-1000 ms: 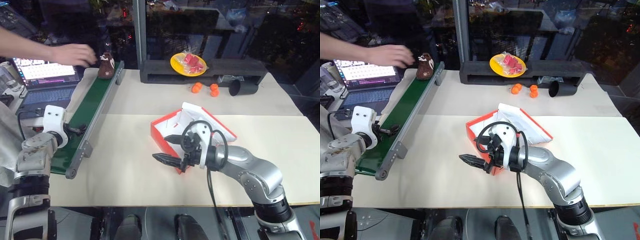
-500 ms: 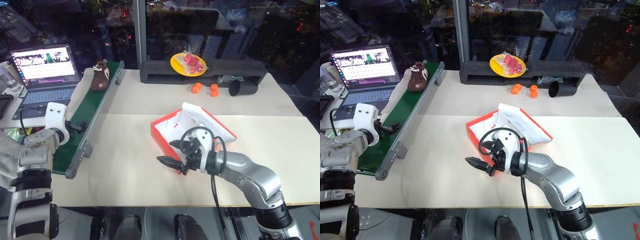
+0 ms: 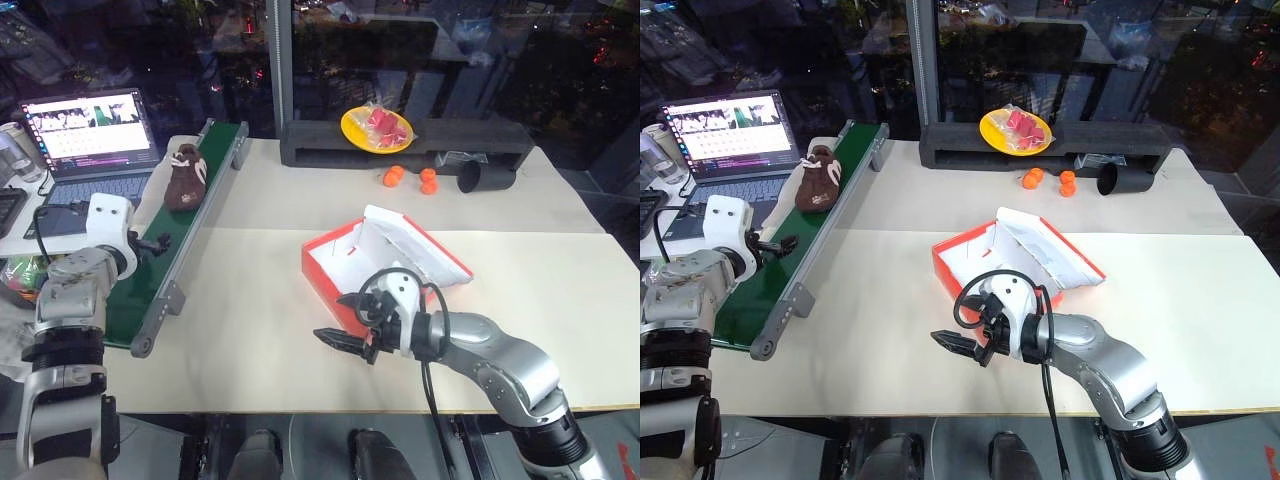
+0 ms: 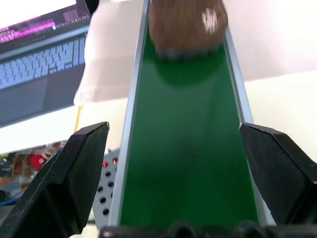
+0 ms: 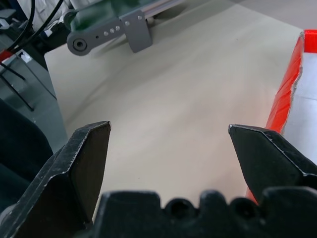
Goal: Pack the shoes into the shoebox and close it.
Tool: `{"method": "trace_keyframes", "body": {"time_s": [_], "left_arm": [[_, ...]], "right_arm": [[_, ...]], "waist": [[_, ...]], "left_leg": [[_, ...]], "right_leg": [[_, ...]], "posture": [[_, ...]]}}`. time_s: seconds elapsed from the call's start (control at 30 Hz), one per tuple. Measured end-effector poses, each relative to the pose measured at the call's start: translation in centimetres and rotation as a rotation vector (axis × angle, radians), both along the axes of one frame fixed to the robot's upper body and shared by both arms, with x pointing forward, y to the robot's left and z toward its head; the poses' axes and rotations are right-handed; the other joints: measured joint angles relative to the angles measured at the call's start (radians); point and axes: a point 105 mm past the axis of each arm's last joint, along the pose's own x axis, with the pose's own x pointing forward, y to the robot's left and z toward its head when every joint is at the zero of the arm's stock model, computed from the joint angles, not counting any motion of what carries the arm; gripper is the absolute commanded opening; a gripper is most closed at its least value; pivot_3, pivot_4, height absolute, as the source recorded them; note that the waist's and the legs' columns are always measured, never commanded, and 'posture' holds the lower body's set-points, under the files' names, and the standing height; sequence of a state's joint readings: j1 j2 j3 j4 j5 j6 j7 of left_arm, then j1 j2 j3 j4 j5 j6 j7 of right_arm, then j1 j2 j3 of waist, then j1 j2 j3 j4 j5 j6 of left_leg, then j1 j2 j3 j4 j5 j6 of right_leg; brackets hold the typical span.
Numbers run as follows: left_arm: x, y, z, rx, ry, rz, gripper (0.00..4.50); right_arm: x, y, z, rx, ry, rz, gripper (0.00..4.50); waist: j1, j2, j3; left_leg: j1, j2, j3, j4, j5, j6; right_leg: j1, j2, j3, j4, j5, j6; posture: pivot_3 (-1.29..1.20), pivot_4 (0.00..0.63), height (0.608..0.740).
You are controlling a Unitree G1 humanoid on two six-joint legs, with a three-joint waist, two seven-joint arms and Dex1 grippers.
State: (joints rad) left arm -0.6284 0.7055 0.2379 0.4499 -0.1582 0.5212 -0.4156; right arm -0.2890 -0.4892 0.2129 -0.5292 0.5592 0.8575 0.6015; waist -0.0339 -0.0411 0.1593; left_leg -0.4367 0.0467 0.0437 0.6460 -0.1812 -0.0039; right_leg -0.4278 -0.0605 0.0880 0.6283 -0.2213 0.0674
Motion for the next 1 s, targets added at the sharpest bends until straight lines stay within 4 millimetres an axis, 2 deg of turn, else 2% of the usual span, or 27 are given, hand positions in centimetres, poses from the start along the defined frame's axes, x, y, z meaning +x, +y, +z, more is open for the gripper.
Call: {"method": "trace_keyframes", "body": {"time_s": [0.27,0.43,0.53,0.77,0.9,1.0], "left_arm": [[0.0,0.1,-0.1,-0.002,0.005,0.002,4.50],[-0.1,0.5,-1.6,-0.014,0.048,0.015,4.50],[0.3,-0.3,-3.2,-0.047,0.089,0.008,4.50],[1.2,-2.3,-4.2,-0.095,0.101,-0.027,4.50],[1.4,-2.8,-4.2,-0.104,0.094,-0.036,3.41],[1.4,-2.8,-4.2,-0.104,0.091,-0.038,2.99]], "right_arm": [[-0.2,-0.1,-0.4,-0.003,0.014,-0.004,4.49],[-0.2,-0.1,-0.4,-0.001,0.012,-0.007,4.49],[-0.1,-0.2,-0.2,0.004,0.005,-0.012,4.49],[0.1,-0.3,0.4,0.024,-0.012,-0.028,4.49],[0.2,-0.3,0.5,0.027,-0.018,-0.038,4.50],[0.2,-0.2,0.7,0.032,-0.026,-0.043,4.50]], "waist": [[0.001,0.000,0.000],[0.003,0.000,0.000],[0.014,-0.001,0.000],[0.031,-0.003,-0.005],[0.031,-0.003,-0.007],[0.030,-0.003,-0.007]], "left_leg": [[0.000,0.000,0.000,0.000,0.000,0.000],[0.001,0.000,0.000,0.001,0.000,0.000],[0.003,0.000,0.000,0.002,0.000,0.000],[0.005,0.000,0.000,0.005,0.000,0.000],[0.006,0.000,0.000,0.005,0.000,0.000],[0.006,0.000,0.000,0.005,0.000,0.000]], "right_leg": [[0.000,0.000,0.000,0.000,0.000,0.000],[0.000,0.000,0.000,0.001,0.000,0.000],[0.003,0.000,0.000,0.002,0.000,0.000],[0.006,0.000,0.000,0.002,0.000,0.000],[0.006,0.000,0.000,0.003,0.000,0.000],[0.006,0.000,0.000,0.003,0.000,0.000]], "posture": [[0.00,0.150,0.733],[0.00,0.150,0.733],[0.00,0.150,0.733],[0.00,0.150,0.733],[0.00,0.150,0.733],[0.00,0.150,0.733]]}}
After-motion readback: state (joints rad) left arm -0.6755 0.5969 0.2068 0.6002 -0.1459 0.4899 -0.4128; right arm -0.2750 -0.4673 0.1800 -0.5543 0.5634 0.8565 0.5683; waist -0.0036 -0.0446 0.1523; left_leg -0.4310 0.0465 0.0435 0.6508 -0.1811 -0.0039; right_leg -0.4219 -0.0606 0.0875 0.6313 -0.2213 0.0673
